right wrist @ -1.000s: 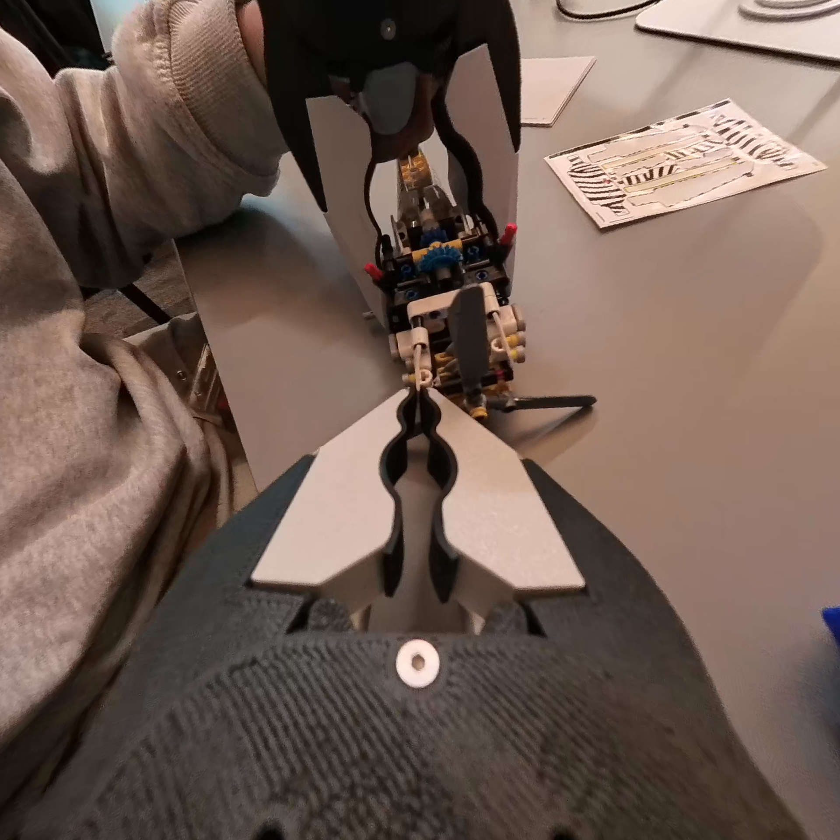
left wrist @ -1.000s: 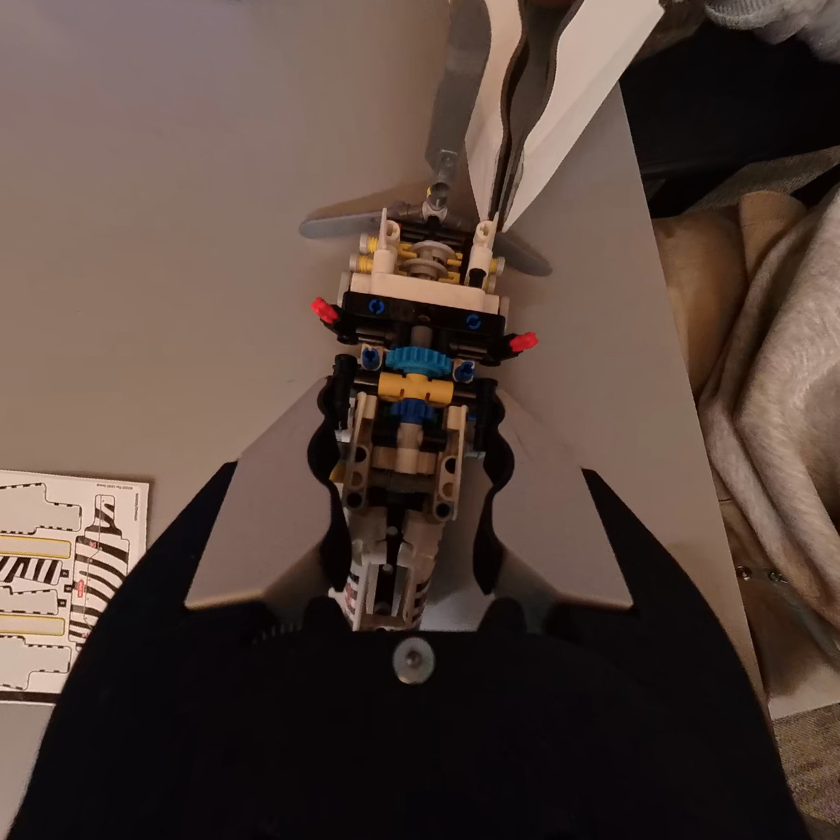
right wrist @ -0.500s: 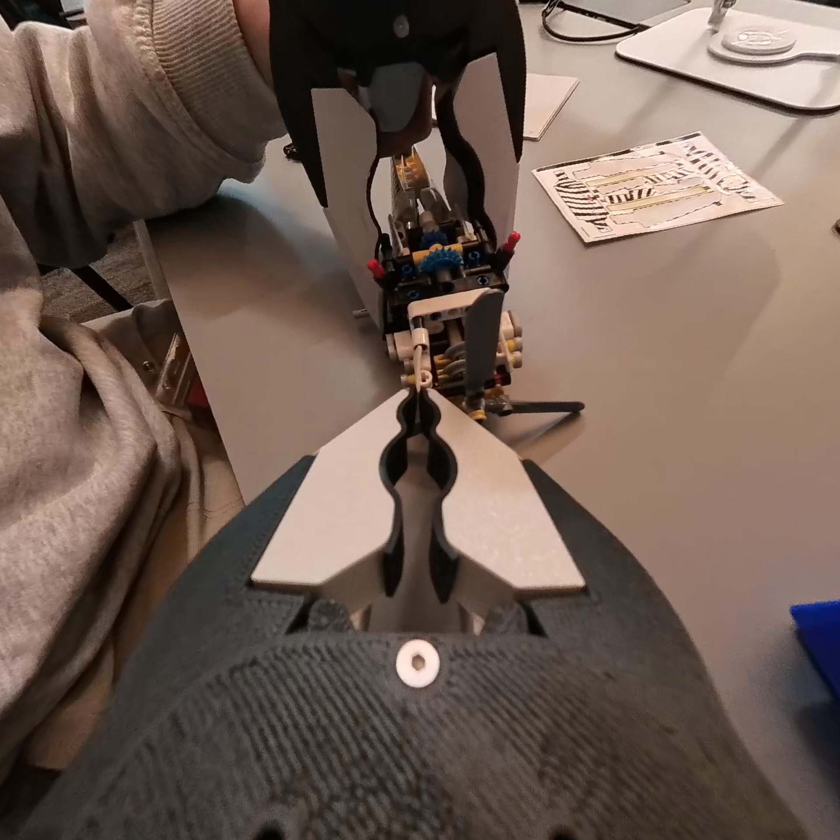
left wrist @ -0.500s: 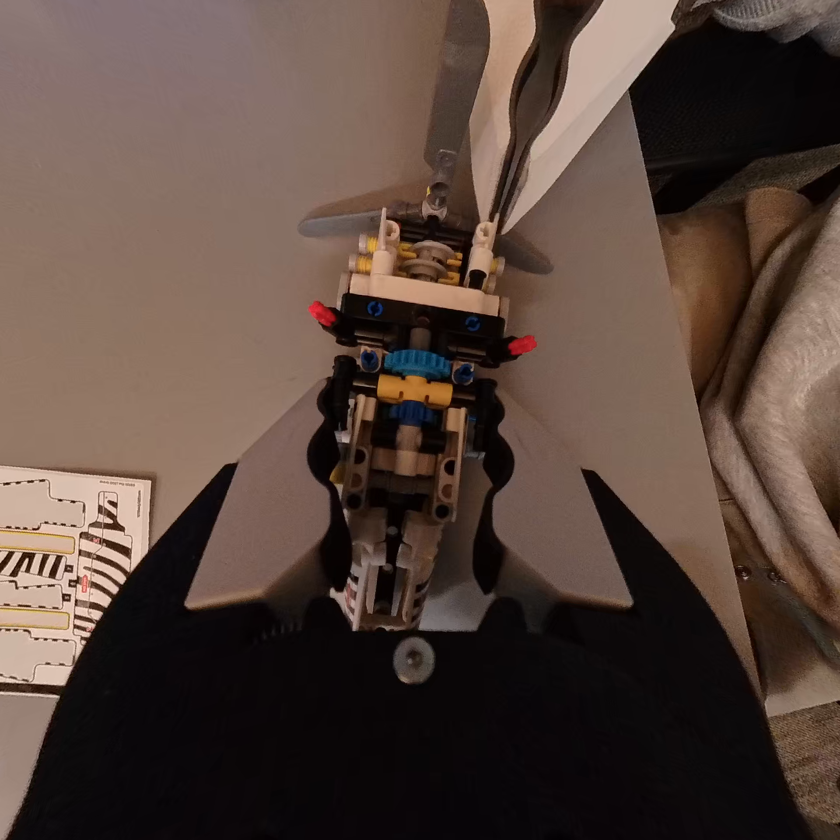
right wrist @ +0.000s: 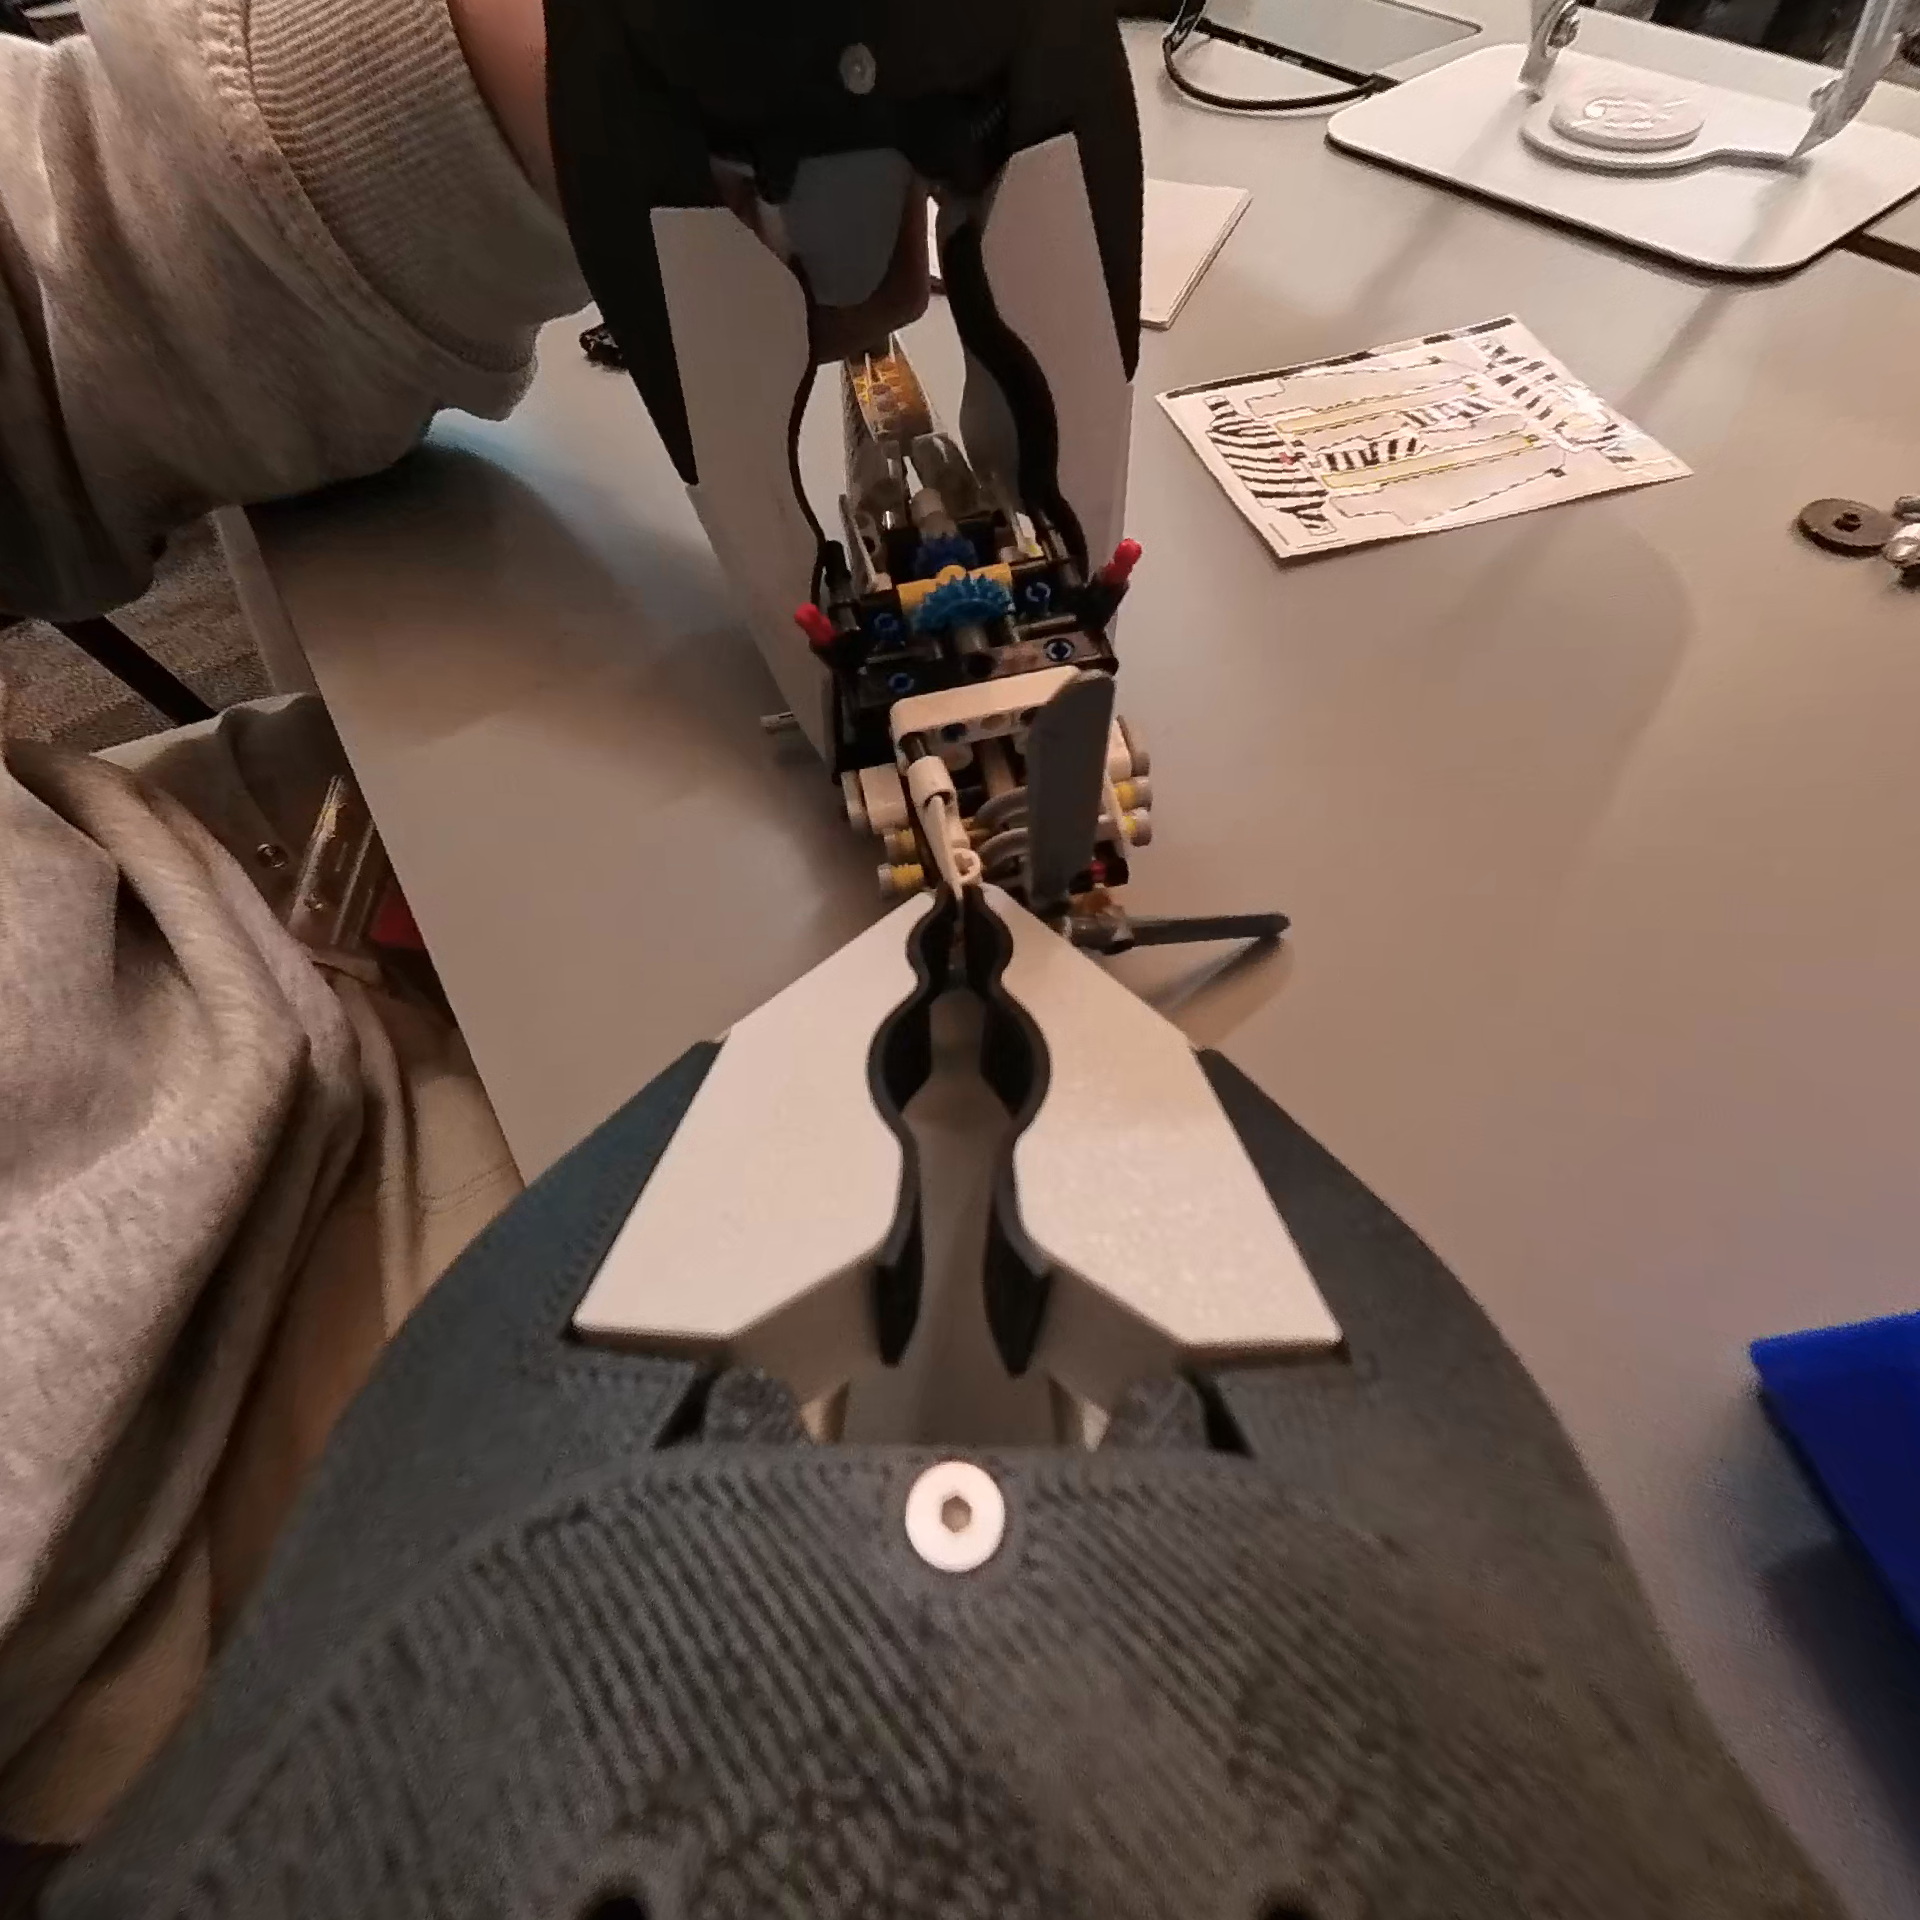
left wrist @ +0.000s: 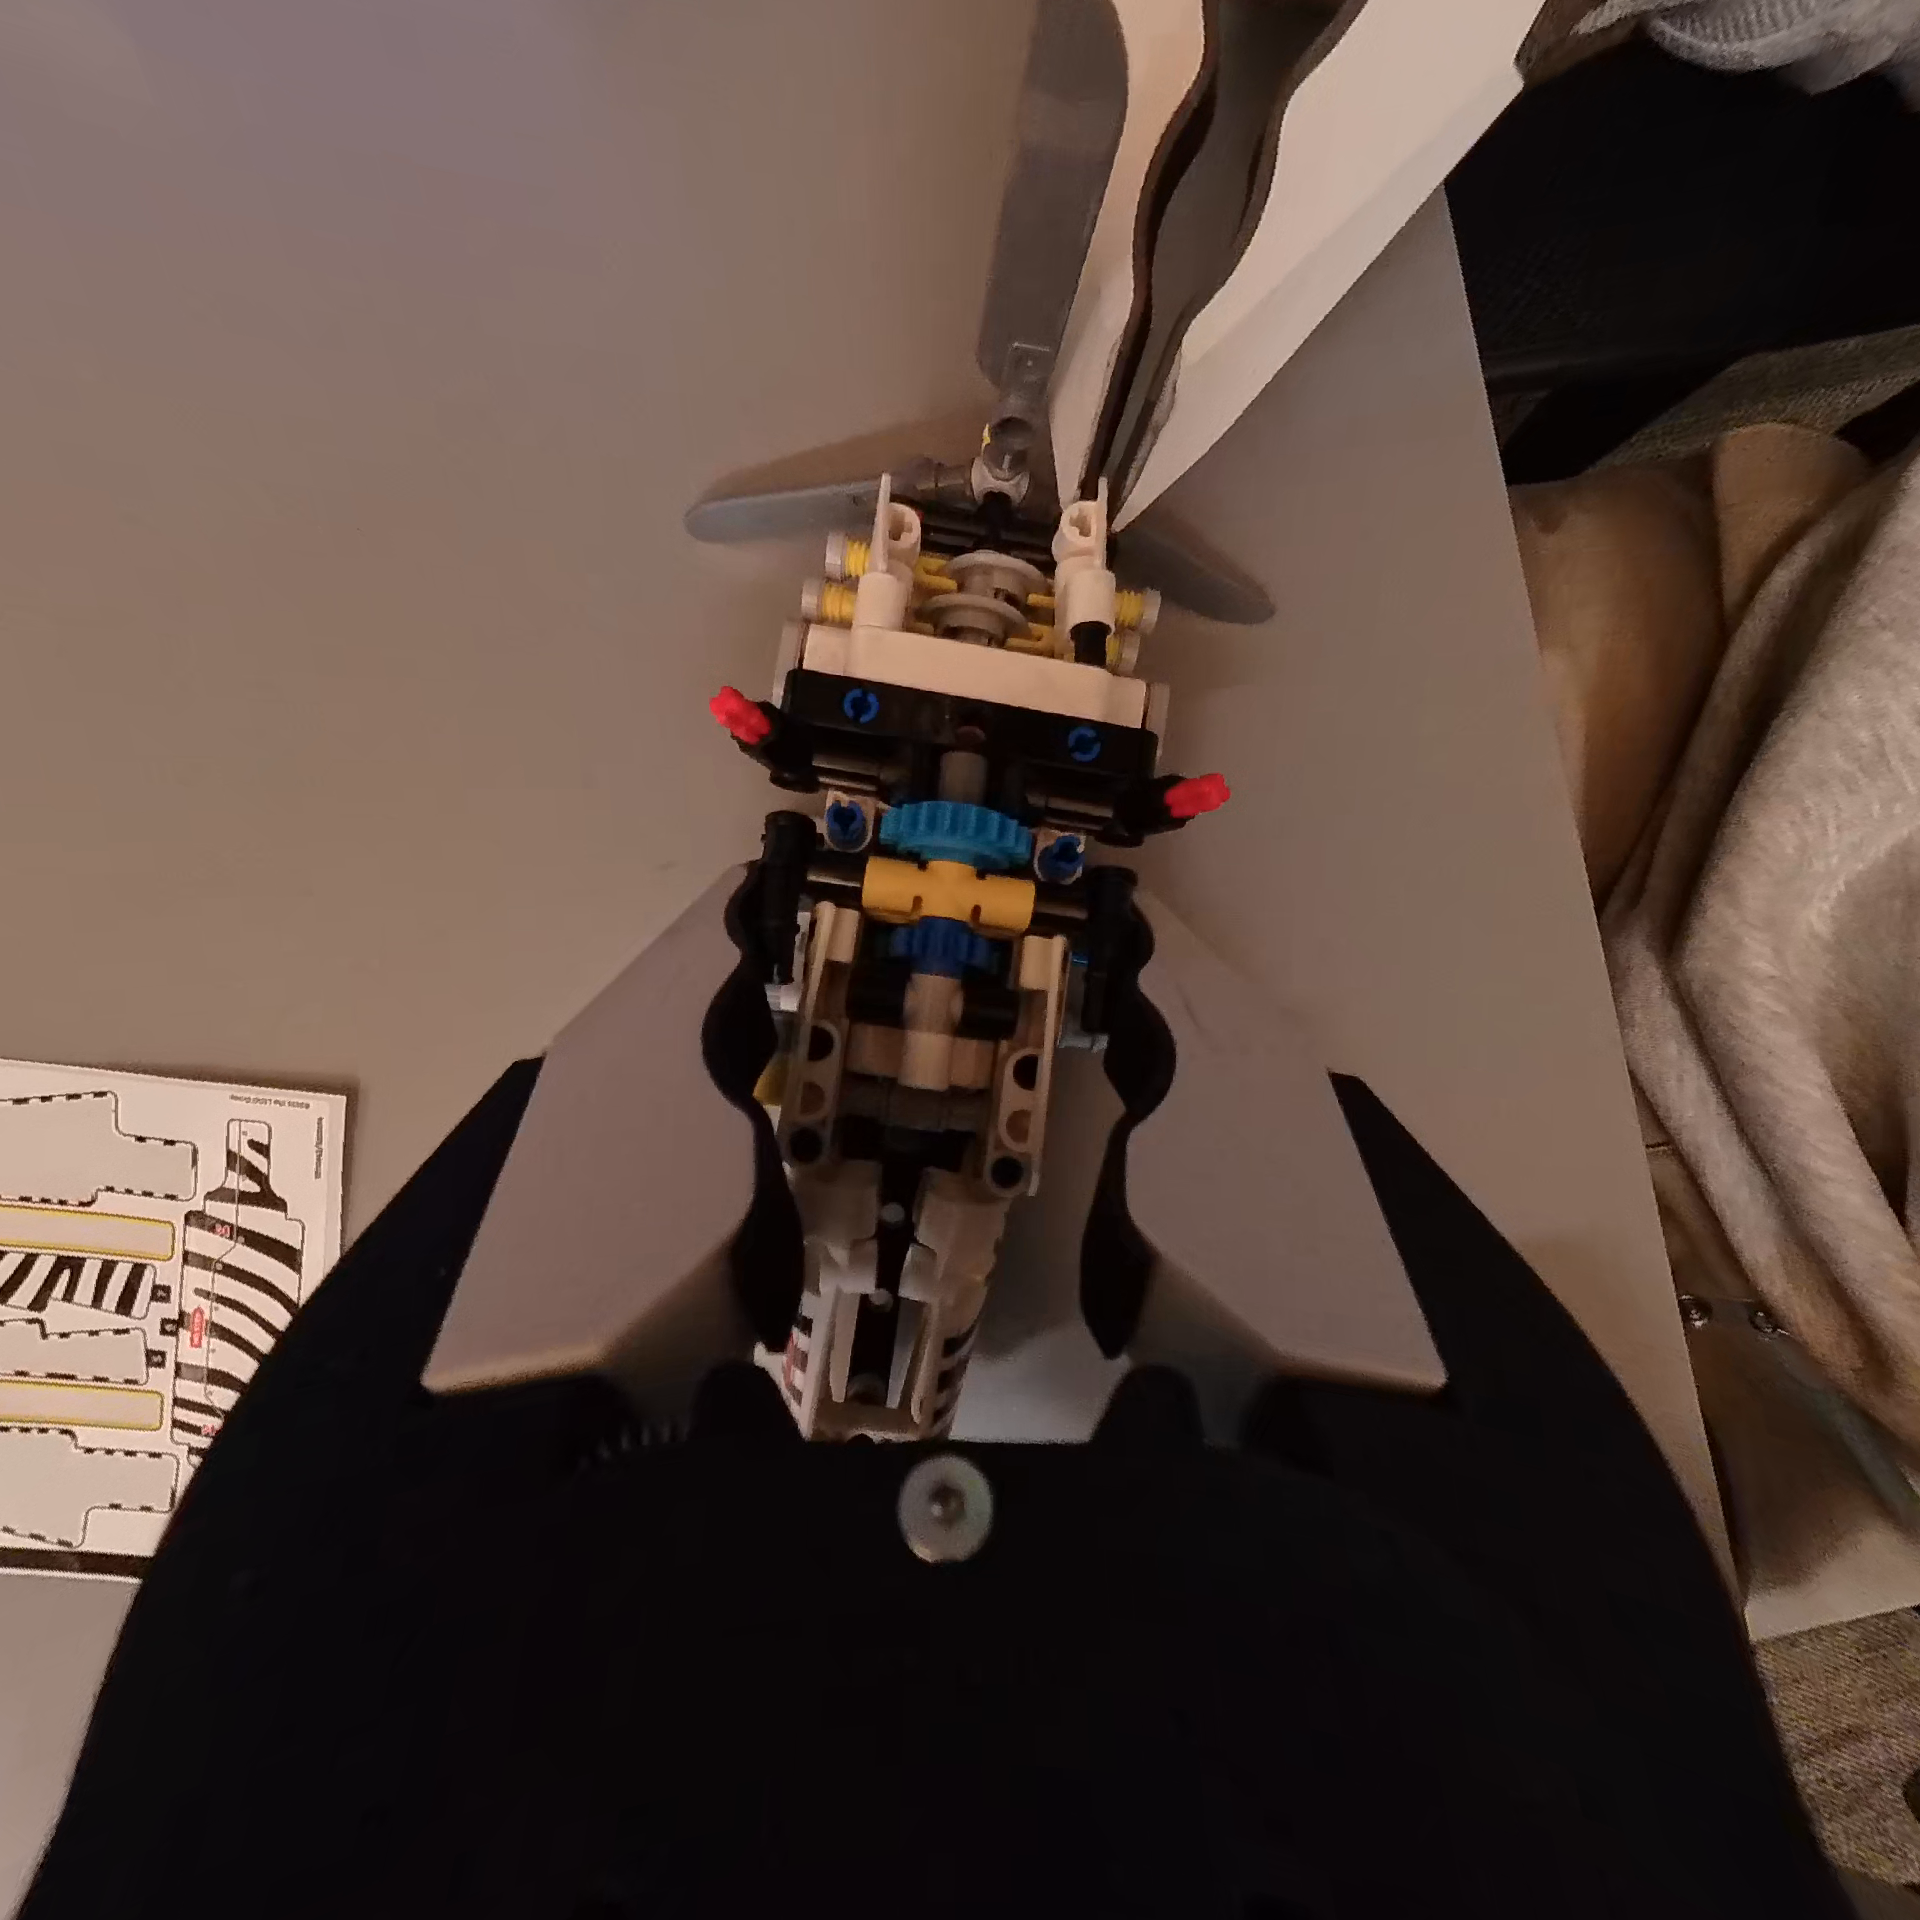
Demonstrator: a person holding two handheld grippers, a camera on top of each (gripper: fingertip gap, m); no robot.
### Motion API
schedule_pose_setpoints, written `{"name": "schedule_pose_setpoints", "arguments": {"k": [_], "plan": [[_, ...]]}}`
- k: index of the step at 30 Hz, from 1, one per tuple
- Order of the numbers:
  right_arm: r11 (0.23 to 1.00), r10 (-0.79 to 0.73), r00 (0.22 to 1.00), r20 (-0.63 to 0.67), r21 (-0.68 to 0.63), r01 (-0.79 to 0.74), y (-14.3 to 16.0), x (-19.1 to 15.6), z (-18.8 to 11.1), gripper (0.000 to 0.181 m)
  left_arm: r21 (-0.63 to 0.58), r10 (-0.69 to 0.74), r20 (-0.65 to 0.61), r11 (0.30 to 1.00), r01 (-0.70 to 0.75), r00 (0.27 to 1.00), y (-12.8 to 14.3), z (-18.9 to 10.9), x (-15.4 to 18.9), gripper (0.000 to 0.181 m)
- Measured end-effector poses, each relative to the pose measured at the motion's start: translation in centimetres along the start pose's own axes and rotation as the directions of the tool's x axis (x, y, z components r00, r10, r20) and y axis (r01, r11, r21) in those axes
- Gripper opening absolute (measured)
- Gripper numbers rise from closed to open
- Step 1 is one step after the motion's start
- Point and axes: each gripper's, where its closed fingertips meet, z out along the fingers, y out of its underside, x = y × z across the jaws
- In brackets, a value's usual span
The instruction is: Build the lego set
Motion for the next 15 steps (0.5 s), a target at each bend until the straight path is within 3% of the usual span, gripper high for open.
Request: {"name": "schedule_pose_setpoints", "arguments": {"k": [15], "plan": [[1.000, -0.027, 1.000, 0.013, 0.002, 0.027, 0.12, -0.59, -0.07, 0.000, 0.008, -0.014, 0.001, 1.000, 0.014, 1.000, -0.03, -0.04, -0.02, 0.062]]}}
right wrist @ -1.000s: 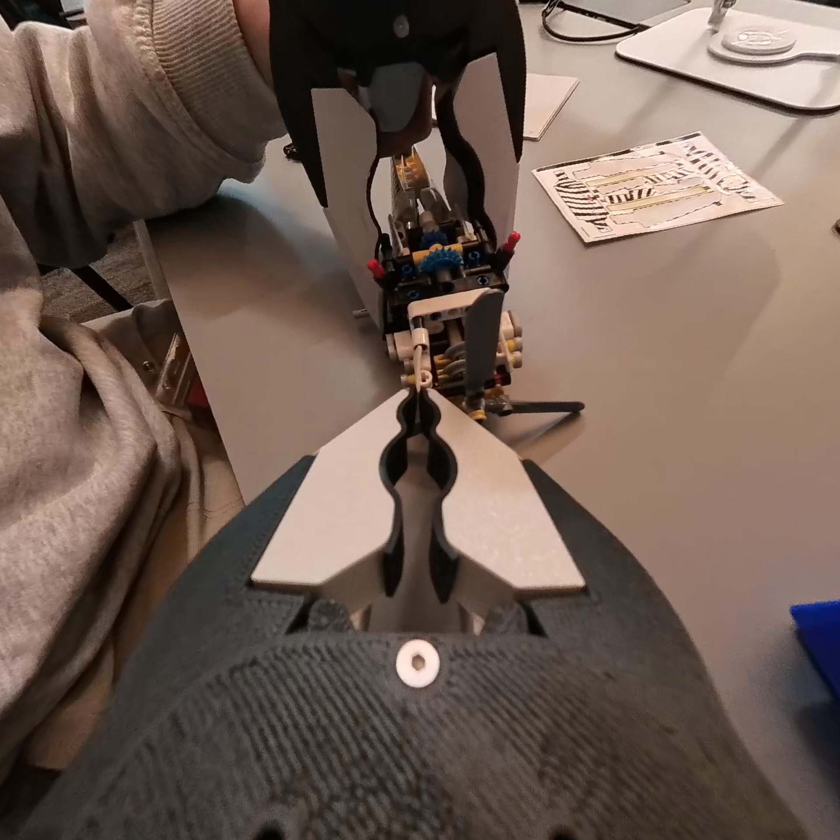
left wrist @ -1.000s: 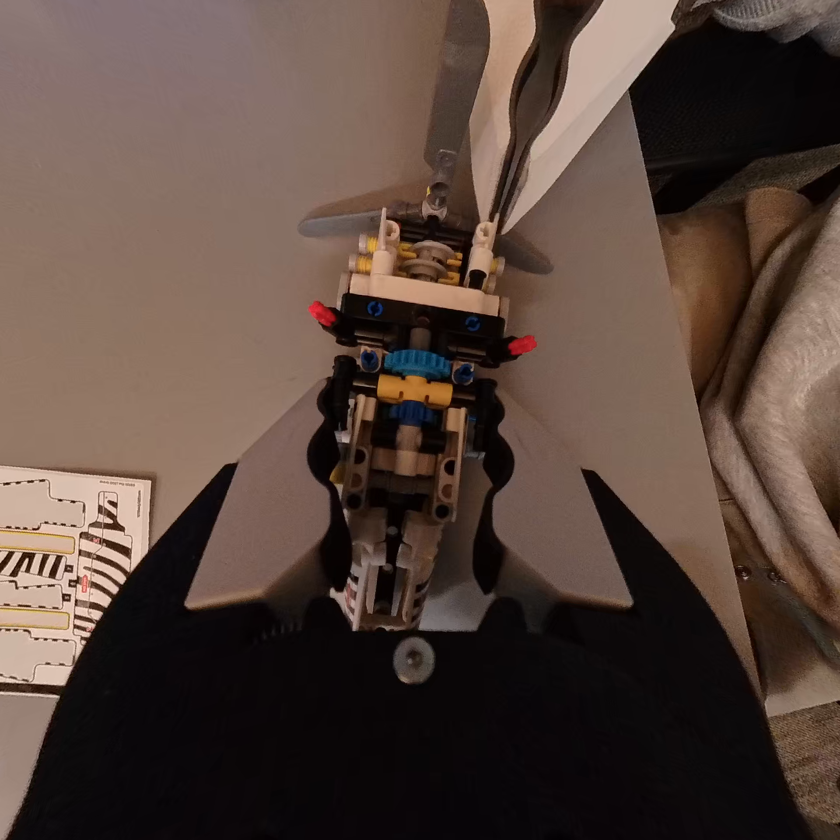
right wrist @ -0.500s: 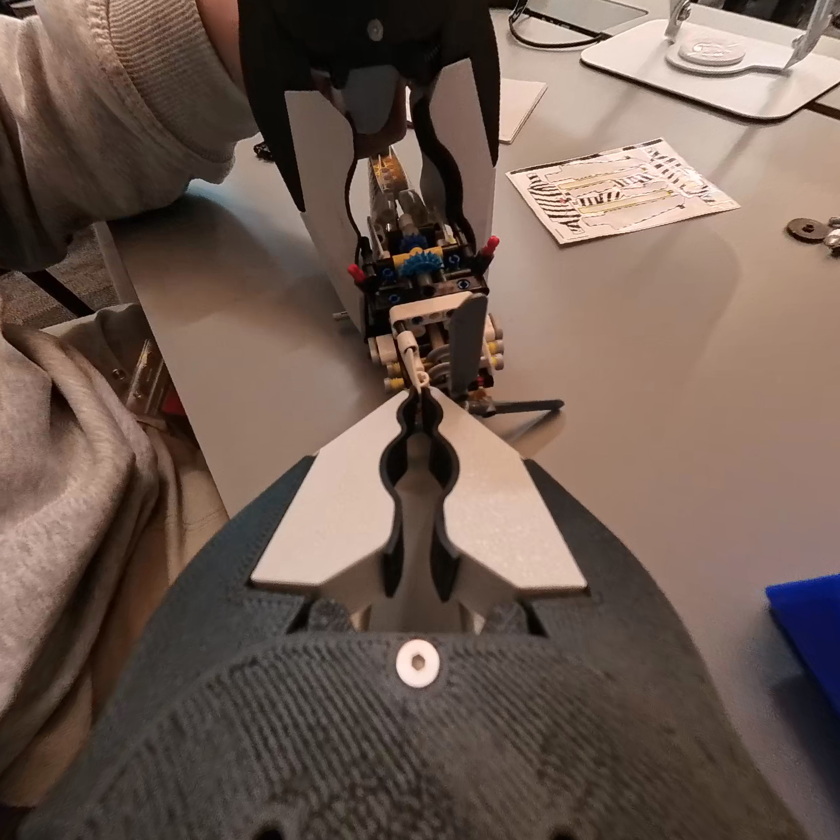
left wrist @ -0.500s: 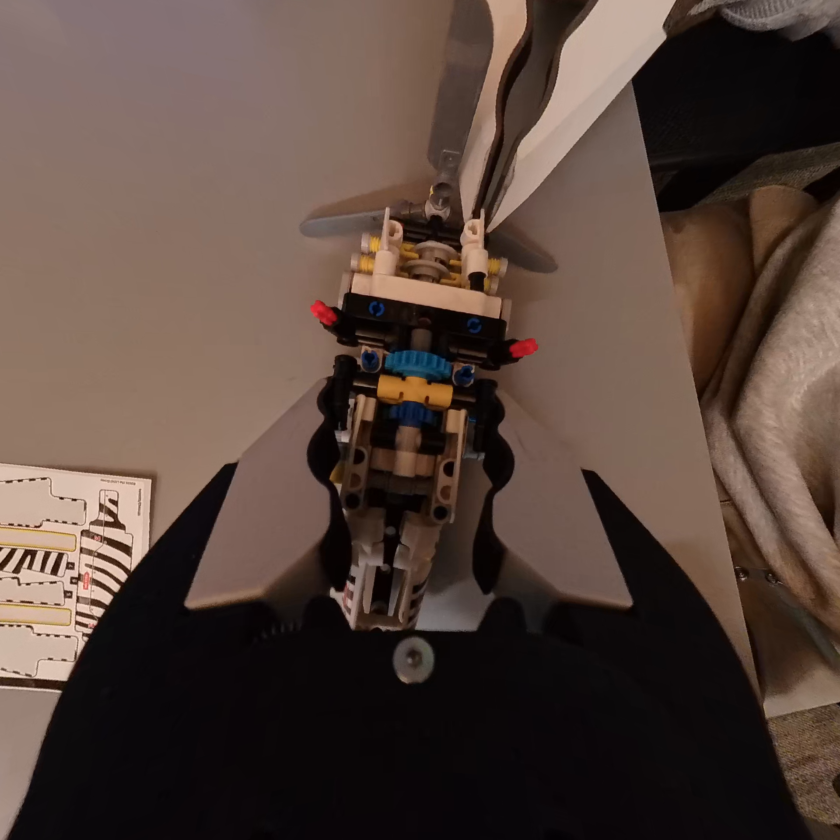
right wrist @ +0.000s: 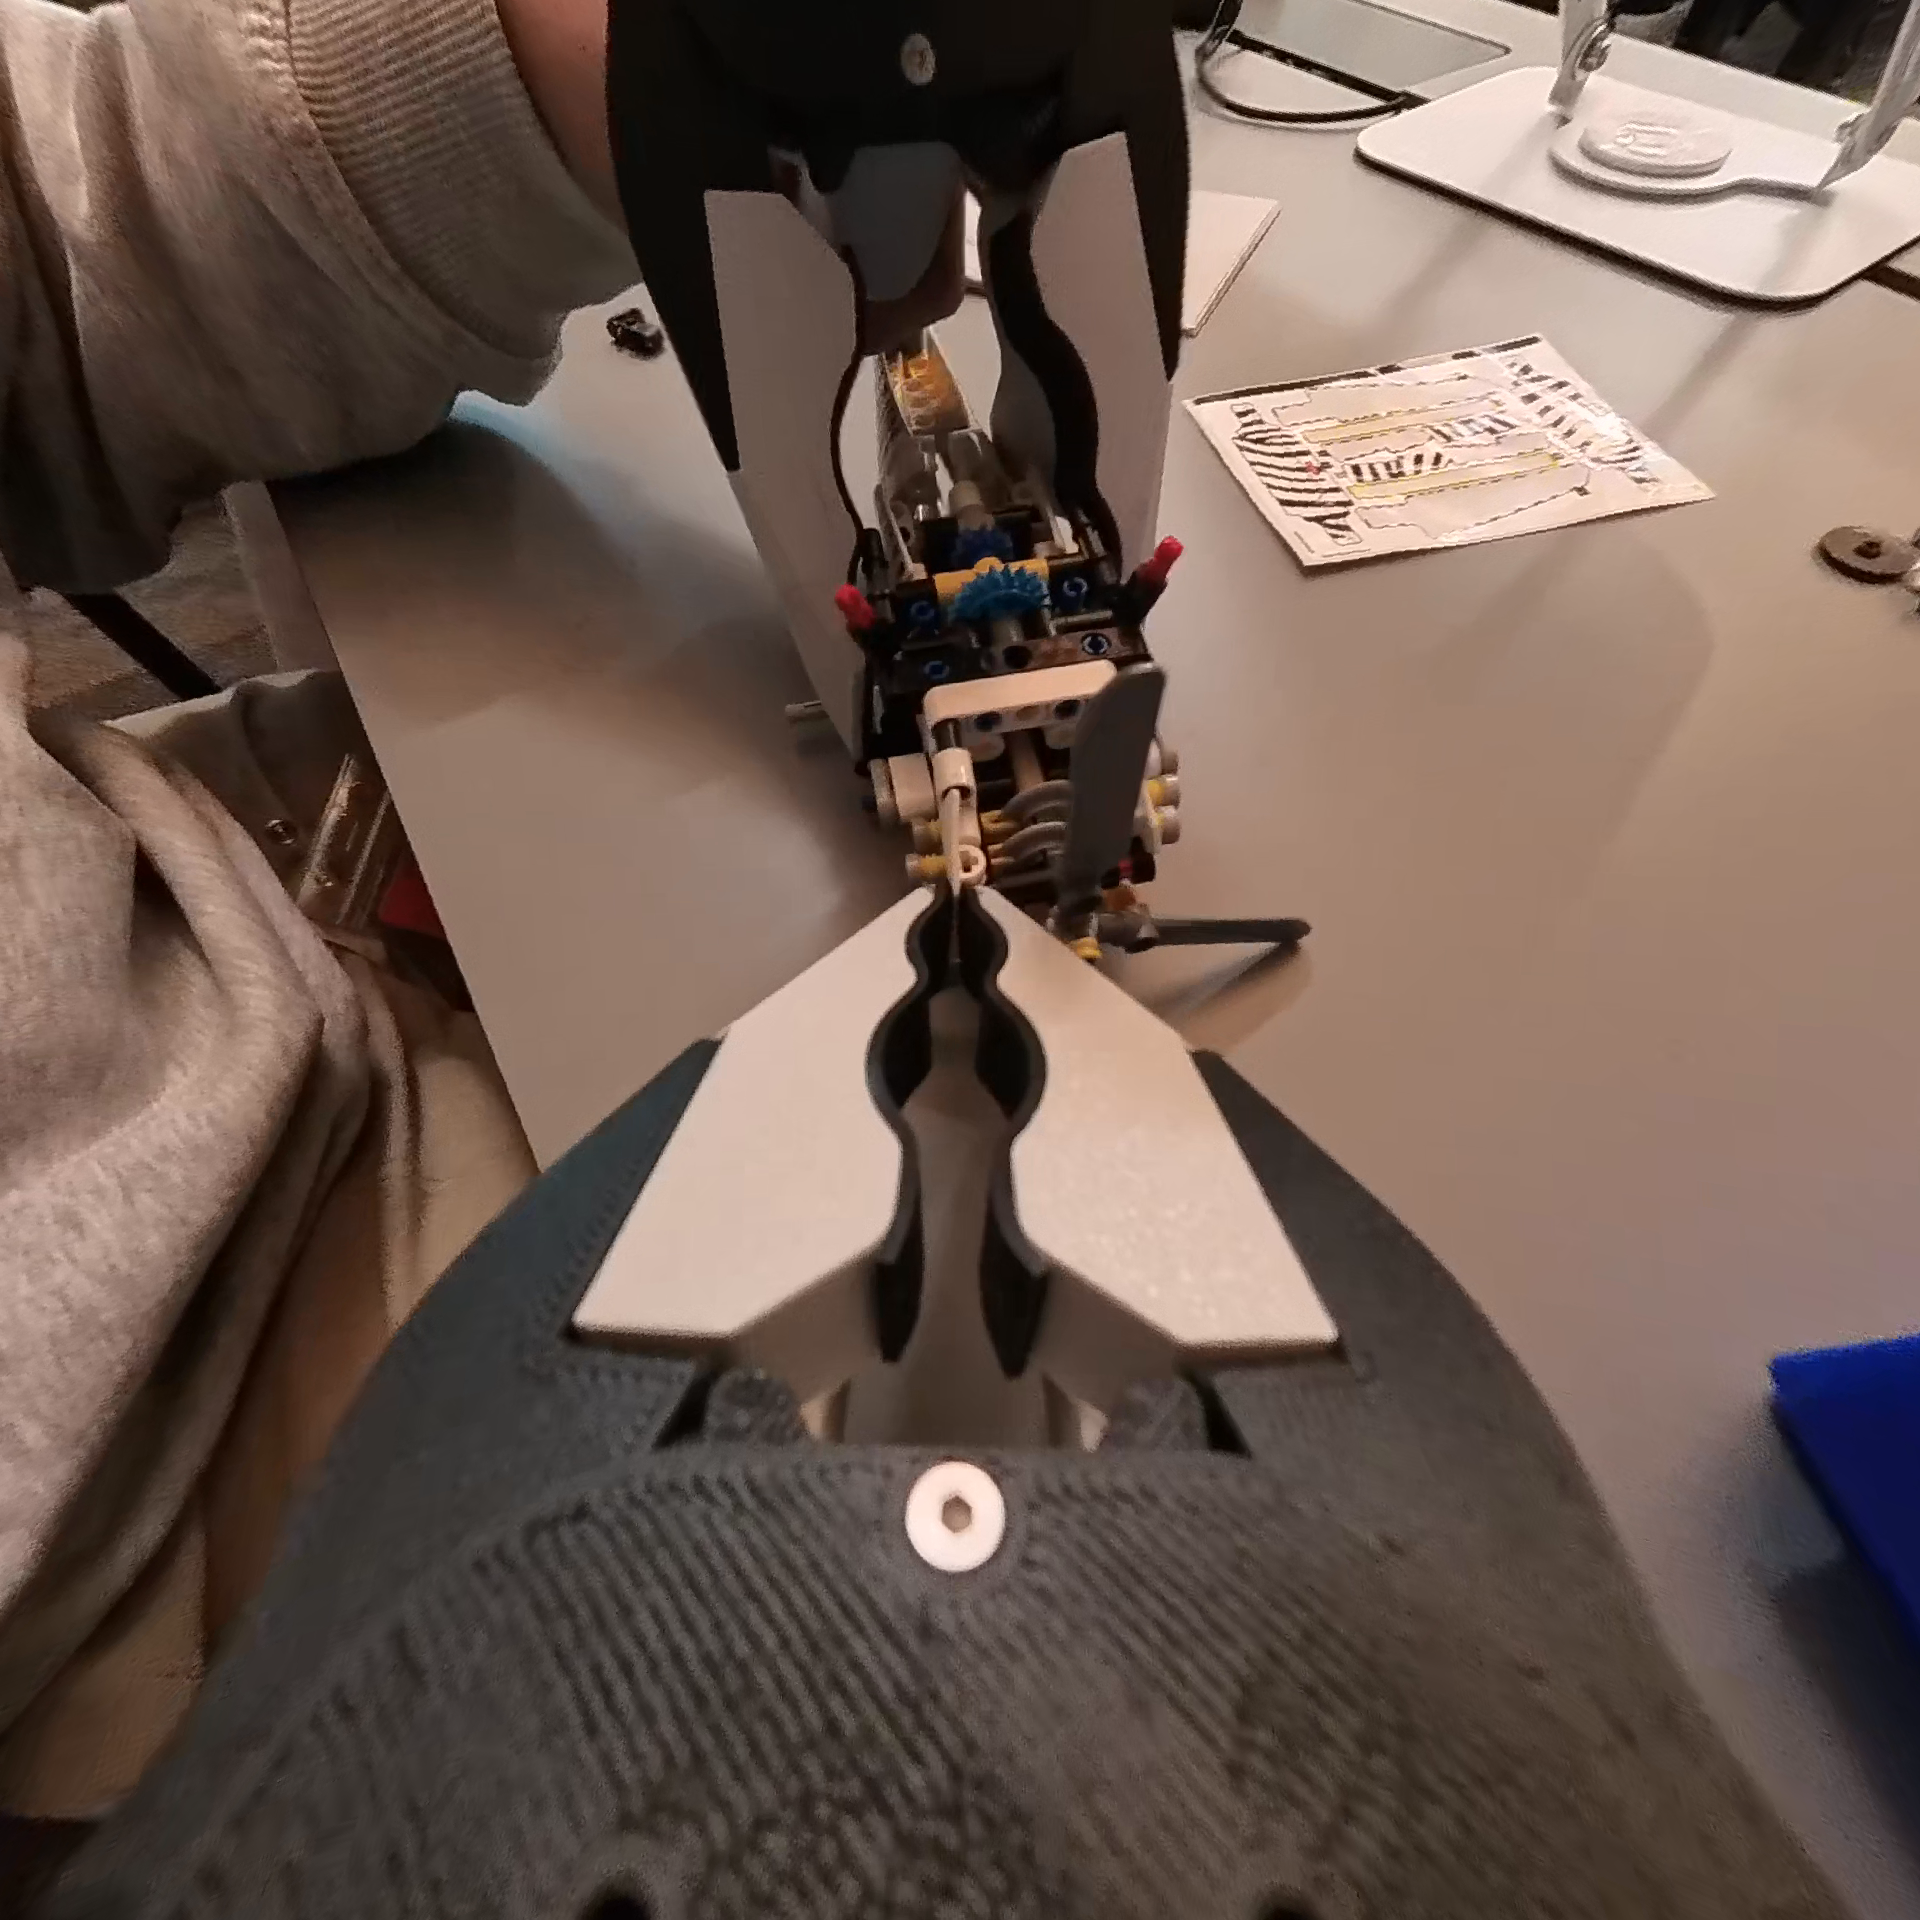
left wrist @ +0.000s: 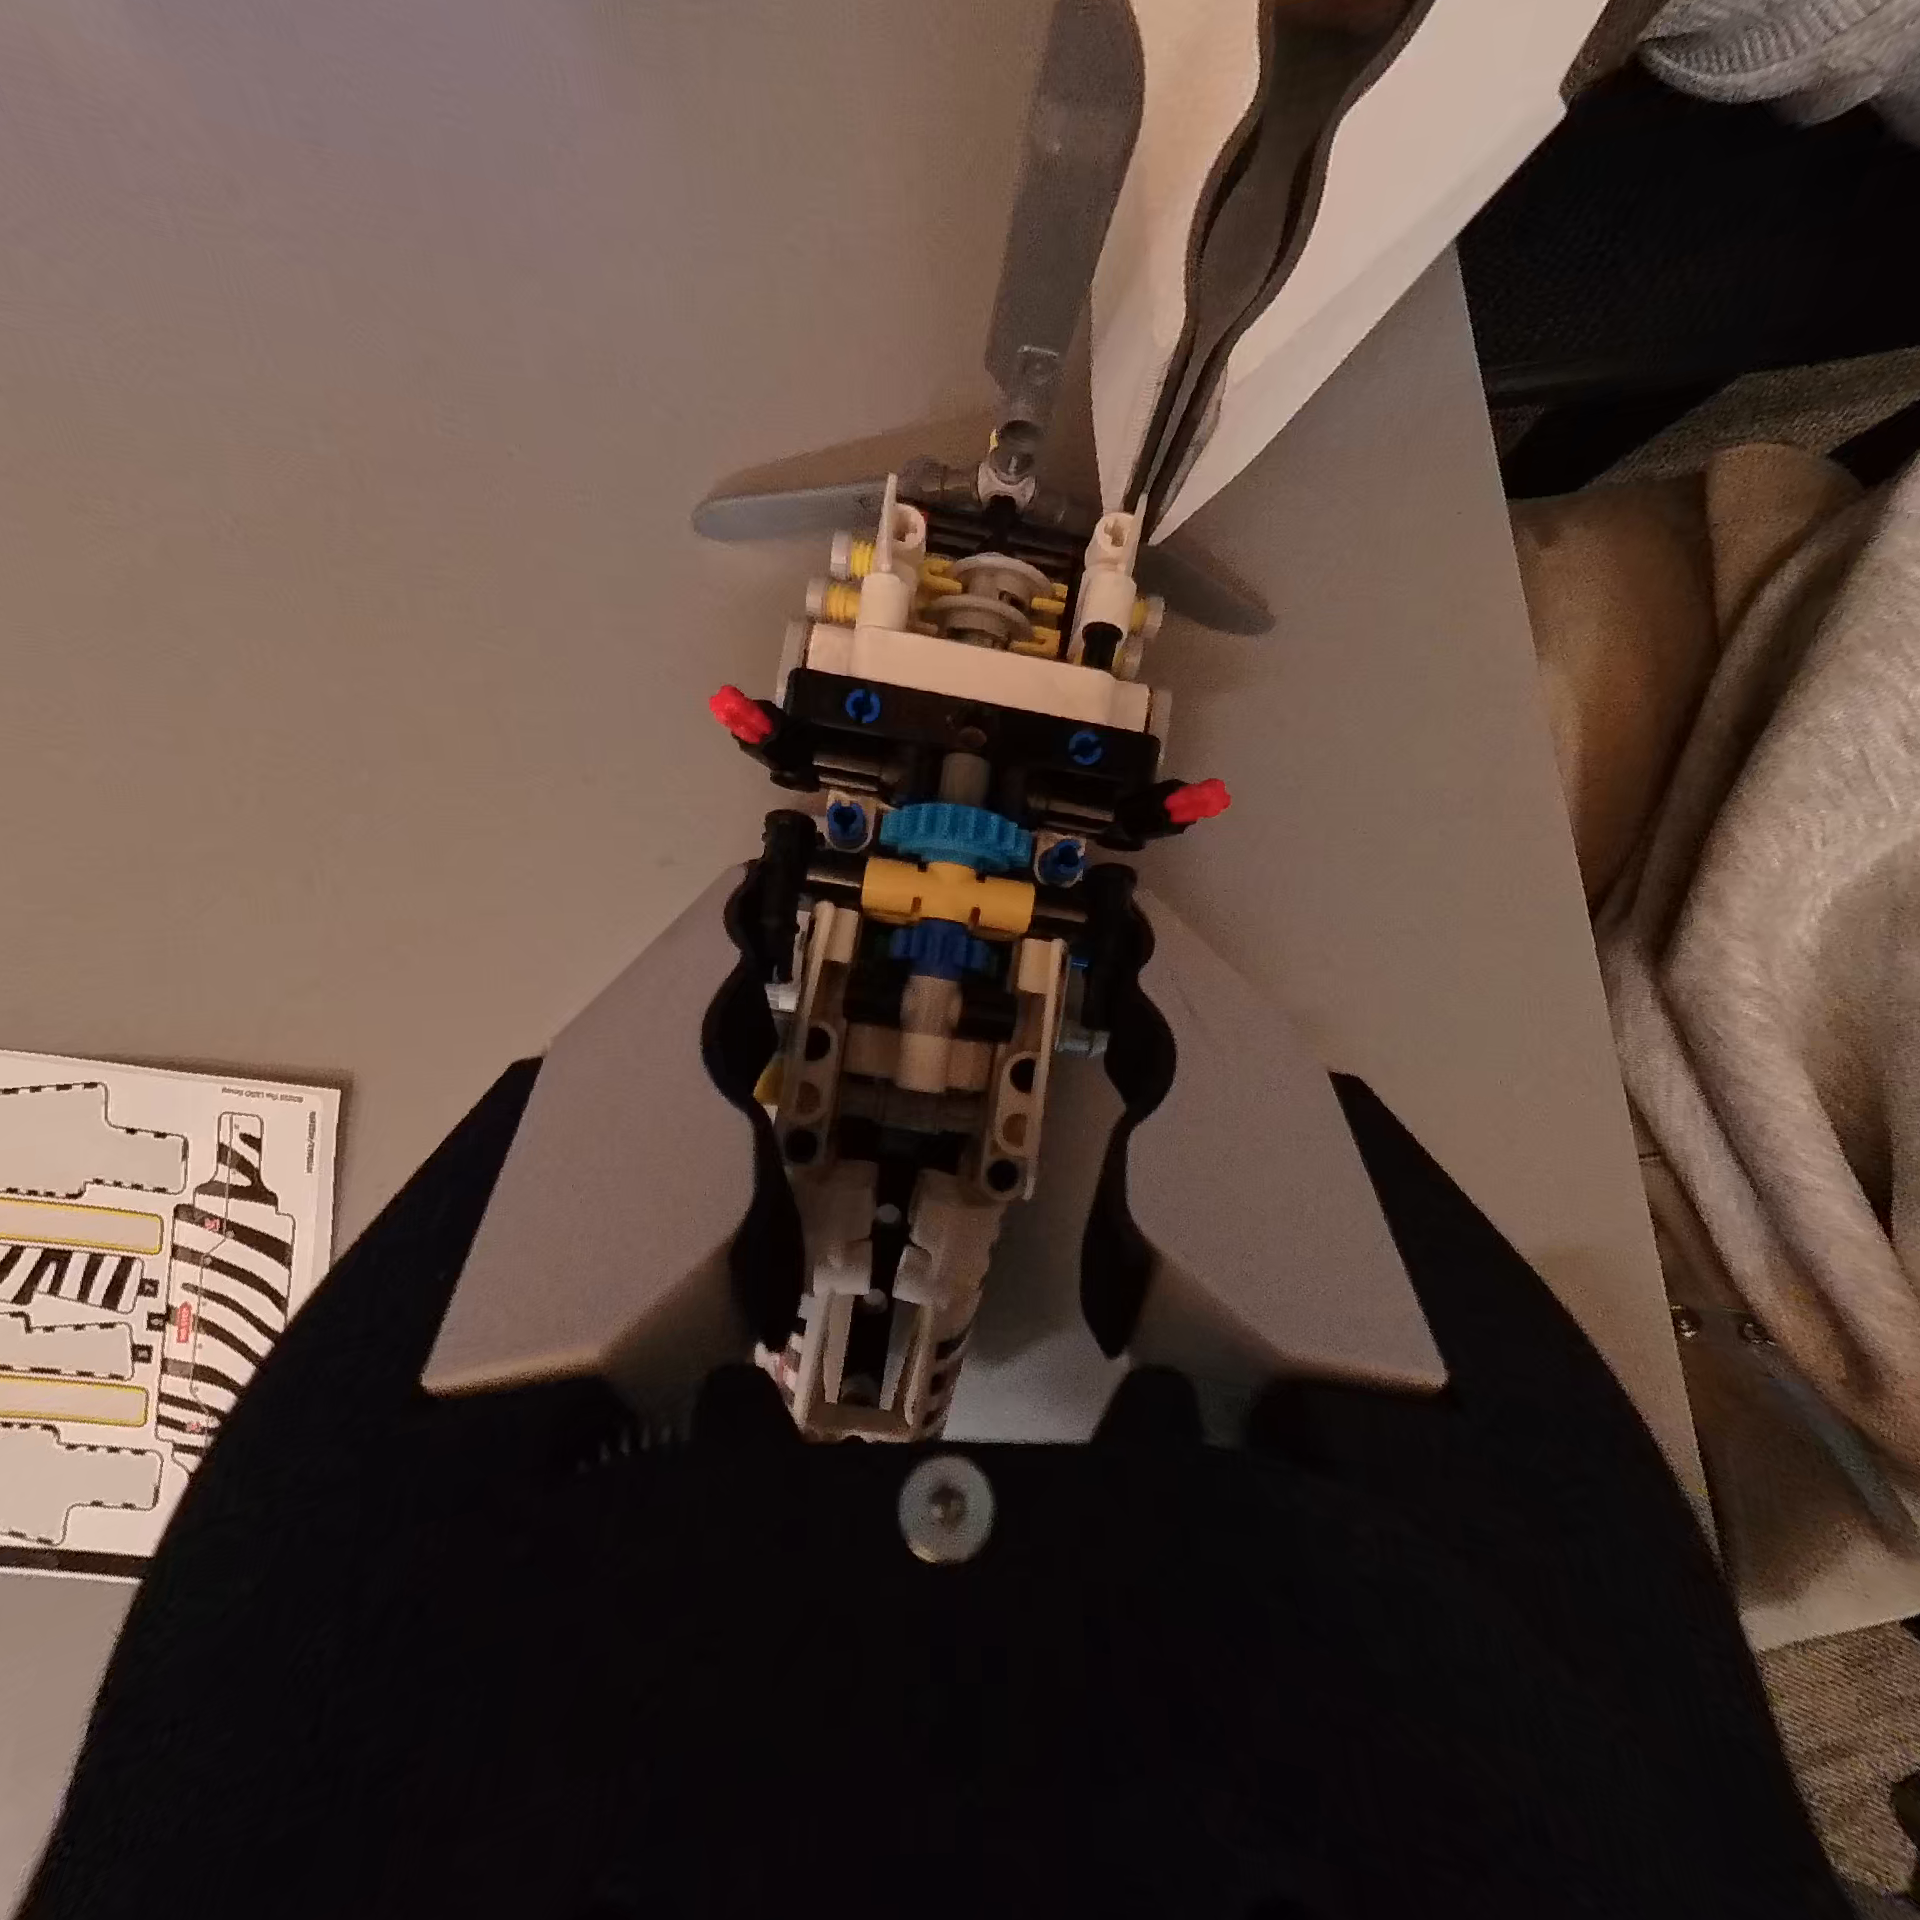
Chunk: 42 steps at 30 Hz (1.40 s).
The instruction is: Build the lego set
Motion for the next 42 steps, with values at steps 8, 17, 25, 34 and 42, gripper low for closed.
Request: {"name": "schedule_pose_setpoints", "arguments": {"k": [8, 17, 25, 34, 42], "plan": [[1.000, 0.016, 1.000, 0.017, 0.000, -0.016, -0.05, 0.20, 0.03, 0.000, -0.018, 0.001, 0.014, 1.000, -0.001, 1.000, -0.02, 0.03, -0.02, 0.062], [1.000, 0.007, 1.000, 0.009, 0.001, -0.007, -0.12, 0.22, 0.09, 0.000, -0.025, 0.003, 0.023, 1.000, -0.003, 1.000, -0.05, 0.04, -0.07, 0.061], [0.999, 0.031, 0.999, 0.012, 0.004, -0.031, -0.19, 0.32, 0.12, 0.000, -0.015, -0.004, 0.028, 1.000, 0.004, 1.000, -0.11, 0.02, -0.10, 0.061], [0.999, 0.049, 0.998, 0.028, 0.001, -0.049, -0.22, 0.29, 0.24, 0.000, -0.003, -0.003, 0.025, 1.000, 0.003, 1.000, -0.13, -0.02, -0.07, 0.061], [1.000, -0.006, 1.000, -0.029, -0.007, 0.006, -0.22, 0.43, 0.41, 0.000, -0.002, -0.002, 0.030, 1.000, 0.002, 1.000, -0.13, -0.03, -0.12, 0.061]]}}
